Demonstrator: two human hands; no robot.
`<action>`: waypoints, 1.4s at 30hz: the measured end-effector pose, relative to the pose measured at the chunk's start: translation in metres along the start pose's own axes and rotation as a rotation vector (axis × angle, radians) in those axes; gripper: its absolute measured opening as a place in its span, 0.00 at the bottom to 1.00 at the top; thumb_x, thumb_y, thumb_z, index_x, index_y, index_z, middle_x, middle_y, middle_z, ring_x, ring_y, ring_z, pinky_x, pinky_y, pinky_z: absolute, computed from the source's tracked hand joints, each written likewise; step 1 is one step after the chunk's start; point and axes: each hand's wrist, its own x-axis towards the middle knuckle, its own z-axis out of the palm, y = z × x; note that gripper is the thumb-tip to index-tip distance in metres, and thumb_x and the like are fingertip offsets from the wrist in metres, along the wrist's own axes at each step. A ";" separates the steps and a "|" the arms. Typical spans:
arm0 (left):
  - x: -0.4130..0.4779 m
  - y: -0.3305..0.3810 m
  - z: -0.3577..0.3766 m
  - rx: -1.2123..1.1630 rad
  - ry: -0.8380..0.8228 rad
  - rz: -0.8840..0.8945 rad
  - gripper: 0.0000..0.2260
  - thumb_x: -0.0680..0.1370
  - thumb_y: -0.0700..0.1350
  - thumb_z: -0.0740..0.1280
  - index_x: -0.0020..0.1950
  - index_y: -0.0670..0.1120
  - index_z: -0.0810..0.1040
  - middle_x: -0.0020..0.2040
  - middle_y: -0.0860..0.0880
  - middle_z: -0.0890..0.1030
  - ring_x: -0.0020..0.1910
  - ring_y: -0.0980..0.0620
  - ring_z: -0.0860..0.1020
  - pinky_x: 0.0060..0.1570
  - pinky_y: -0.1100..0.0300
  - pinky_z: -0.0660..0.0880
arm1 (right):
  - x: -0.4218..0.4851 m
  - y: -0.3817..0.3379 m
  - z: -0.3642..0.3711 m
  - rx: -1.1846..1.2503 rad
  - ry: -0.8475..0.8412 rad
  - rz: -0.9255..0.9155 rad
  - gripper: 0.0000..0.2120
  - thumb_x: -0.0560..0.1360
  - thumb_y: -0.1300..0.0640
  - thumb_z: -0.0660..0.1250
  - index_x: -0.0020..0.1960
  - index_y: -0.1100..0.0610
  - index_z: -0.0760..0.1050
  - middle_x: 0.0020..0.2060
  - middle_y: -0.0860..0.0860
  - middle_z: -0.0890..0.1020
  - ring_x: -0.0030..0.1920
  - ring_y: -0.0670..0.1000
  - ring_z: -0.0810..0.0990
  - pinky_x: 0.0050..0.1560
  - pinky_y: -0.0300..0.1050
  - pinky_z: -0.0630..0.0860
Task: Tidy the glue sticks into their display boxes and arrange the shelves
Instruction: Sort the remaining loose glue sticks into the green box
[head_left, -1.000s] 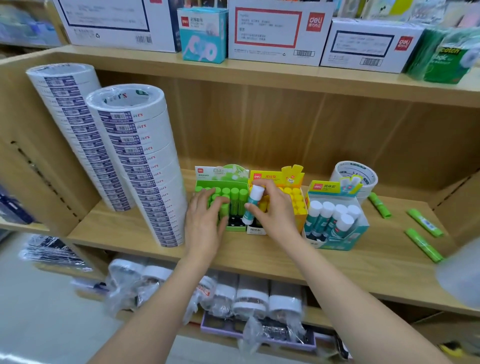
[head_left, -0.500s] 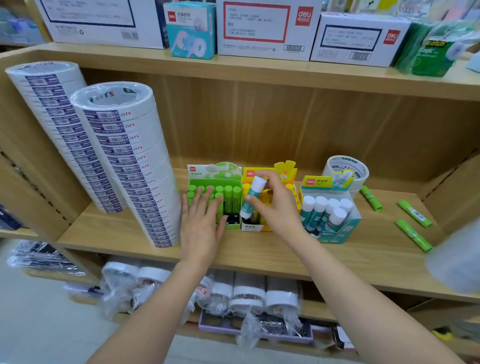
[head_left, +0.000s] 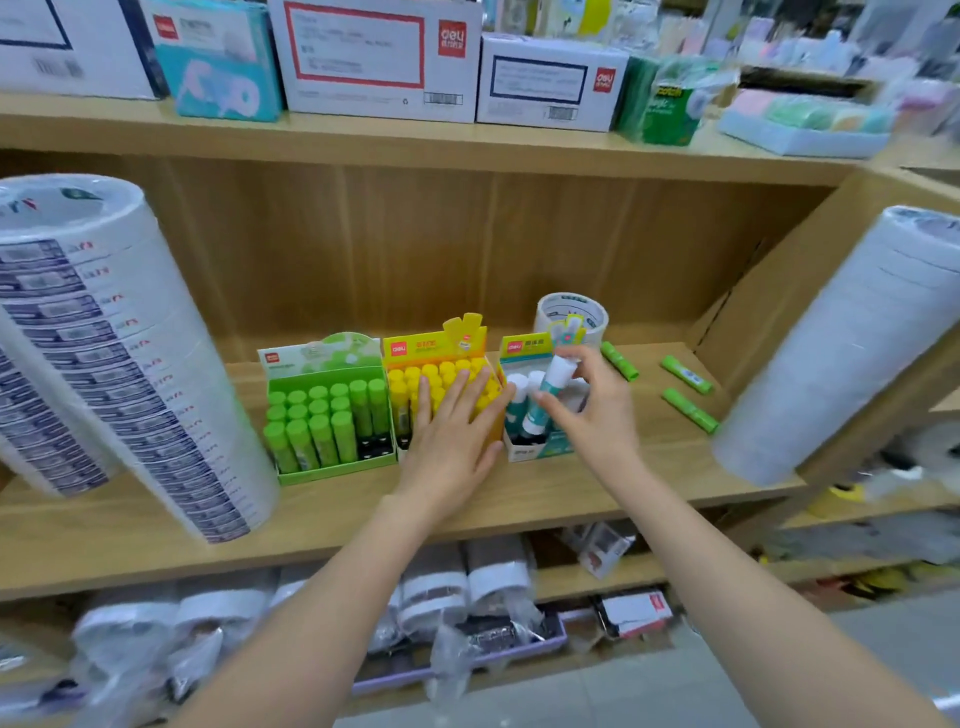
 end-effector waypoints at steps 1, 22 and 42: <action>0.000 0.000 0.002 0.034 0.000 0.001 0.29 0.82 0.52 0.59 0.80 0.58 0.49 0.81 0.50 0.53 0.80 0.46 0.48 0.74 0.40 0.34 | -0.002 0.003 0.002 -0.024 0.004 0.000 0.21 0.69 0.56 0.75 0.59 0.56 0.73 0.51 0.47 0.80 0.50 0.54 0.79 0.53 0.62 0.75; 0.006 0.006 0.013 -0.053 0.136 -0.027 0.28 0.76 0.46 0.66 0.76 0.53 0.64 0.75 0.49 0.68 0.76 0.46 0.62 0.76 0.40 0.49 | -0.015 0.028 0.019 -0.448 0.088 -0.206 0.21 0.65 0.53 0.79 0.54 0.54 0.75 0.51 0.54 0.77 0.53 0.55 0.74 0.56 0.53 0.67; 0.009 0.010 0.013 0.027 0.131 -0.048 0.31 0.75 0.53 0.69 0.76 0.52 0.64 0.76 0.46 0.66 0.77 0.43 0.60 0.74 0.36 0.46 | -0.042 0.026 0.018 -0.214 -0.015 0.143 0.35 0.72 0.62 0.74 0.74 0.45 0.65 0.77 0.53 0.51 0.73 0.40 0.52 0.69 0.42 0.64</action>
